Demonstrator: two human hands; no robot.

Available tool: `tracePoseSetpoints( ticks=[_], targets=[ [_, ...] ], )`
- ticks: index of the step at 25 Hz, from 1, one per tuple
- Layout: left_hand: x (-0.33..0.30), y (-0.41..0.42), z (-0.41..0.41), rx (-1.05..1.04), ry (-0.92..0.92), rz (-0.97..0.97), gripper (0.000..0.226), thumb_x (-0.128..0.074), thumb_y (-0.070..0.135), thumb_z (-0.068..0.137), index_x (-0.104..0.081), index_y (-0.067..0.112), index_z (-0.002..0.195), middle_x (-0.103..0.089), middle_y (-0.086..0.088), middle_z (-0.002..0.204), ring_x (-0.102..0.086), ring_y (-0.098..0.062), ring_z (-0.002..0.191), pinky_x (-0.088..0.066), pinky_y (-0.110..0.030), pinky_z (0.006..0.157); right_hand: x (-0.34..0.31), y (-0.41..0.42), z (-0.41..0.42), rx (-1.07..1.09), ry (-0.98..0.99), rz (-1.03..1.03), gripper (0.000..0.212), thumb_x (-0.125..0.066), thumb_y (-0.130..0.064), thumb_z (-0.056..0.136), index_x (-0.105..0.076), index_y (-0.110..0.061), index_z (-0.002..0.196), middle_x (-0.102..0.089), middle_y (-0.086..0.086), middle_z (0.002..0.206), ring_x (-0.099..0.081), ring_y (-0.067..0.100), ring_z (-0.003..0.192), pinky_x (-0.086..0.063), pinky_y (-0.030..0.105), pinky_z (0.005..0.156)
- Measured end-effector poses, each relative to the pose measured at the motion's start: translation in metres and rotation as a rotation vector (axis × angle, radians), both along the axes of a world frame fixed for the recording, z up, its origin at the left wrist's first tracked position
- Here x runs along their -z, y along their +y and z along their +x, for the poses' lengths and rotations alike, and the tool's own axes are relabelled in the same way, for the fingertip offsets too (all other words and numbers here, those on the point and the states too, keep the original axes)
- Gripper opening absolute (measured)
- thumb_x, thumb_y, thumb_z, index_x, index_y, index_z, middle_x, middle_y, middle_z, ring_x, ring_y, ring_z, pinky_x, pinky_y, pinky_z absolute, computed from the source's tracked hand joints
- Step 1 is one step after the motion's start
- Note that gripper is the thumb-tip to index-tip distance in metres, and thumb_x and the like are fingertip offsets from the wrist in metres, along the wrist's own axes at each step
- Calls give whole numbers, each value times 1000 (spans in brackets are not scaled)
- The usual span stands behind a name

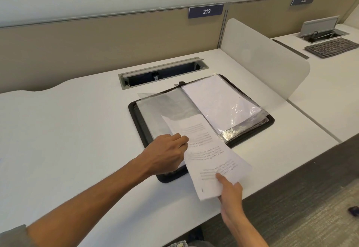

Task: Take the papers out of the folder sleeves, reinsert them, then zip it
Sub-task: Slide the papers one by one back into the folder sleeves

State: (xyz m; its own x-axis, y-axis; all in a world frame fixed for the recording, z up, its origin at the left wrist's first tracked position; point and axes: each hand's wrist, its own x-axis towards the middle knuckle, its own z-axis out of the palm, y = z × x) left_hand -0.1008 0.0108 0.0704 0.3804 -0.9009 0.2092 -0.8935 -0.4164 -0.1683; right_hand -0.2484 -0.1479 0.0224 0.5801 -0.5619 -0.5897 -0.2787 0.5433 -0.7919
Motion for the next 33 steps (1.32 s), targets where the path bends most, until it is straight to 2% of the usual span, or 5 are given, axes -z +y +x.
tracePoseSetpoints(
  ticks=[8, 18, 25, 29, 33],
  targets=[
    [-13, 3, -11, -11, 8, 29, 18, -64, 16, 77, -72, 10, 91, -69, -4, 95, -59, -18, 63, -40, -25, 48, -12, 12, 114, -117, -52, 156, 41, -43, -5, 90, -55, -8, 129, -67, 11, 107, -58, 18, 70, -42, 22, 42],
    [-16, -1, -13, -50, 27, -7, 33, -77, 20, 71, -73, 8, 101, -72, -6, 102, -66, -17, 65, -50, -24, 51, -7, 32, 97, 14, -91, 72, 19, -50, -10, 99, -61, -18, 112, -70, 1, 101, -72, 18, 72, -51, 26, 57],
    [-6, -4, -20, -42, 51, -14, 34, -54, 17, 77, -71, 8, 105, -71, -6, 105, -63, -18, 63, -38, -24, 49, -13, 15, 134, -253, 17, -176, 26, -52, -8, 99, -58, -9, 73, -66, 11, 77, -55, 14, 59, -47, 28, 57],
    [-7, -3, -19, -65, 68, -88, 39, -57, 17, 72, -72, 6, 106, -70, -5, 104, -65, -18, 59, -43, -23, 42, -12, 7, 135, -338, 41, -186, 28, -54, -31, 99, -58, -7, 83, -59, 3, 62, -50, 12, 52, -42, 19, 46],
    [-11, -2, -17, -114, 118, -154, 37, -58, 19, 73, -73, 7, 104, -70, -5, 105, -66, -20, 58, -45, -21, 39, 5, 7, 100, -188, -106, -486, 30, -54, -33, 97, -73, -15, 83, -61, -1, 57, -52, 15, 50, -46, 34, 56]
  ],
)
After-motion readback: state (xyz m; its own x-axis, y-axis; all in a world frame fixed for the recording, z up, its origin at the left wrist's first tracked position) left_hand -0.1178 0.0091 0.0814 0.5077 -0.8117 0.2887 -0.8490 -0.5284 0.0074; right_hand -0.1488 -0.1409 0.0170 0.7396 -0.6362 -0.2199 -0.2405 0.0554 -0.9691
